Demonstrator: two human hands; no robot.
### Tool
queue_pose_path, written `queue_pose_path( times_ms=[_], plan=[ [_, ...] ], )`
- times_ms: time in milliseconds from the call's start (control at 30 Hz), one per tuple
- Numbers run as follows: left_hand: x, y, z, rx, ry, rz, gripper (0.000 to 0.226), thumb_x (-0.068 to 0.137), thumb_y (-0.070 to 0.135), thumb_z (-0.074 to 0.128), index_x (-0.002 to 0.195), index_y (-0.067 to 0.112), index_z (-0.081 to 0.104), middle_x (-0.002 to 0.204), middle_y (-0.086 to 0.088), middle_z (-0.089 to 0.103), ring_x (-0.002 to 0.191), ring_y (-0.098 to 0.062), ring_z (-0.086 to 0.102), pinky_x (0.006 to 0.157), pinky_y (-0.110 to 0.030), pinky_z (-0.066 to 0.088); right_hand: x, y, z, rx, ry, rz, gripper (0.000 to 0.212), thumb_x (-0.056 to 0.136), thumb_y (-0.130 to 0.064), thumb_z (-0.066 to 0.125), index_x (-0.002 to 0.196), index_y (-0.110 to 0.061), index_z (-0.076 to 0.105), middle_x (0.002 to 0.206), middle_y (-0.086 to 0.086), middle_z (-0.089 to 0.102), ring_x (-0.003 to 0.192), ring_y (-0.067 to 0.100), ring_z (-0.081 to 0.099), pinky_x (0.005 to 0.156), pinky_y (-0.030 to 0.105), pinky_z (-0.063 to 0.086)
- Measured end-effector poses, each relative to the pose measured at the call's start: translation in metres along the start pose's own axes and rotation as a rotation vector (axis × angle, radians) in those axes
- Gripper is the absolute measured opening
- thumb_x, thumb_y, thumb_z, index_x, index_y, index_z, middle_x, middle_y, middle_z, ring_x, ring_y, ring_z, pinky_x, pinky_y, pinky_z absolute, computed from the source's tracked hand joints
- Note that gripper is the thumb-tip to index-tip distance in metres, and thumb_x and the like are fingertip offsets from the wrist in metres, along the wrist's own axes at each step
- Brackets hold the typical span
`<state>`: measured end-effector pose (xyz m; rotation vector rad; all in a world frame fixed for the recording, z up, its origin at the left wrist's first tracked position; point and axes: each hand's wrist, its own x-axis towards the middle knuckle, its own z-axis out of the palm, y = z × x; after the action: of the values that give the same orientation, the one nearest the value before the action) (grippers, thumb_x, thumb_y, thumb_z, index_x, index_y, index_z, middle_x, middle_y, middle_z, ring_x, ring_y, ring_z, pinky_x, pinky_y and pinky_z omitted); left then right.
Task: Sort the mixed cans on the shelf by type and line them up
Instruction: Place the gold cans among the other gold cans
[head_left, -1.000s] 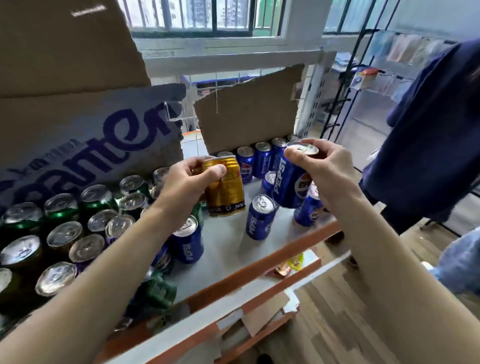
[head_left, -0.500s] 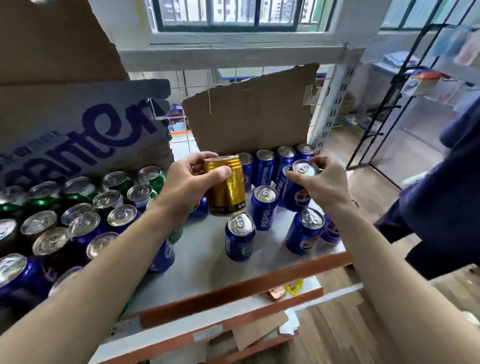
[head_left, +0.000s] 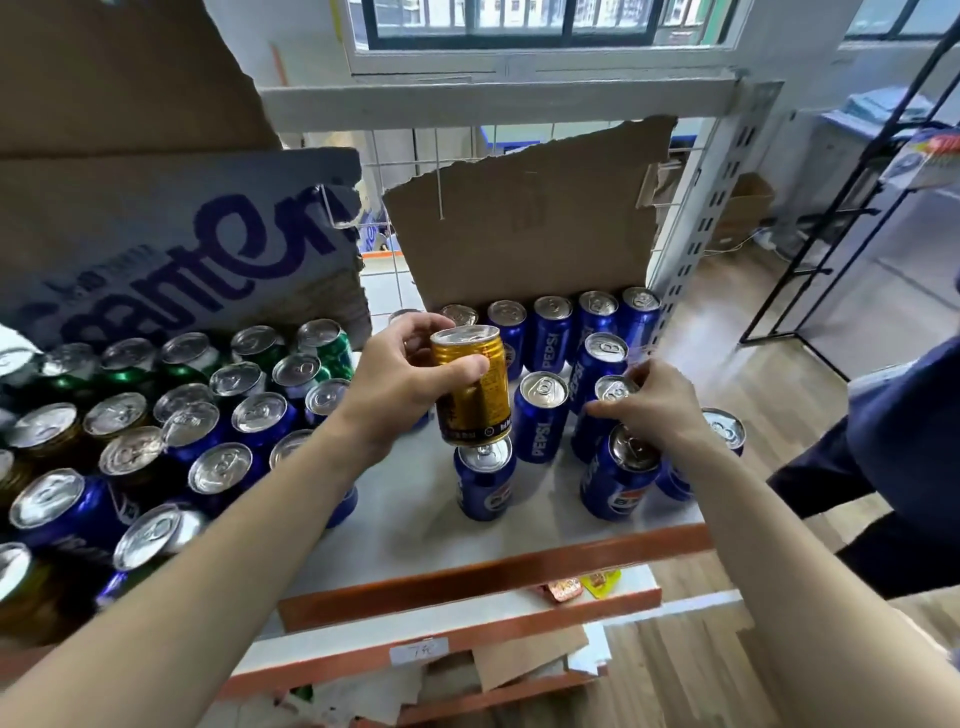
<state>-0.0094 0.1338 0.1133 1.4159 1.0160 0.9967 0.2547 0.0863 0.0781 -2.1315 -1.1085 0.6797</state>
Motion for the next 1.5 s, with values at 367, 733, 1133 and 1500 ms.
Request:
queue_pose_path(
  times_ms=[367,733,1133,1500],
  plan=[
    [-0.046,0.019,-0.075,0.049,0.209,0.072,0.085,0.056,0.041,0.09,0.13,0.015,0.057,0.121,-0.002,0.067,0.11,-0.015,0.066,0.088,-0.03,0.058,-0.08,-0.118,0.037,-0.123,-0.027,-0.614,0.053,0.094,-0.038,0.061,0.142,-0.019,0.051,0.151,0.004,0.045,0.139,0.019,0.04,0.115,0.035,0.032],
    [-0.212,0.027,-0.306,0.213,0.586,0.107,0.059,0.066,0.029,0.092,0.117,0.013,0.069,0.105,0.003,0.074,0.098,-0.008,0.07,0.083,-0.023,0.056,-0.247,-0.255,0.208,-0.158,-0.335,-0.975,0.053,0.098,-0.045,0.052,0.147,-0.03,0.043,0.158,-0.007,0.033,0.146,0.015,0.027,0.119,0.037,0.023],
    [-0.395,0.011,-0.525,0.209,0.883,0.039,0.064,0.059,0.038,0.09,0.116,0.02,0.069,0.109,0.003,0.073,0.101,-0.009,0.069,0.085,-0.026,0.057,-0.426,-0.35,0.377,-0.201,-0.484,-1.136,0.059,0.094,-0.049,0.055,0.149,-0.031,0.041,0.157,-0.006,0.034,0.145,0.016,0.027,0.118,0.034,0.019],
    [-0.436,-0.011,-0.614,0.216,0.988,-0.01,0.038,0.073,0.016,0.086,0.108,0.019,0.07,0.099,0.008,0.072,0.087,0.002,0.068,0.074,-0.016,0.054,-0.475,-0.407,0.449,-0.261,-0.544,-1.233,0.06,0.093,-0.043,0.061,0.147,-0.023,0.044,0.155,0.001,0.039,0.143,0.021,0.032,0.118,0.038,0.023]
  ],
)
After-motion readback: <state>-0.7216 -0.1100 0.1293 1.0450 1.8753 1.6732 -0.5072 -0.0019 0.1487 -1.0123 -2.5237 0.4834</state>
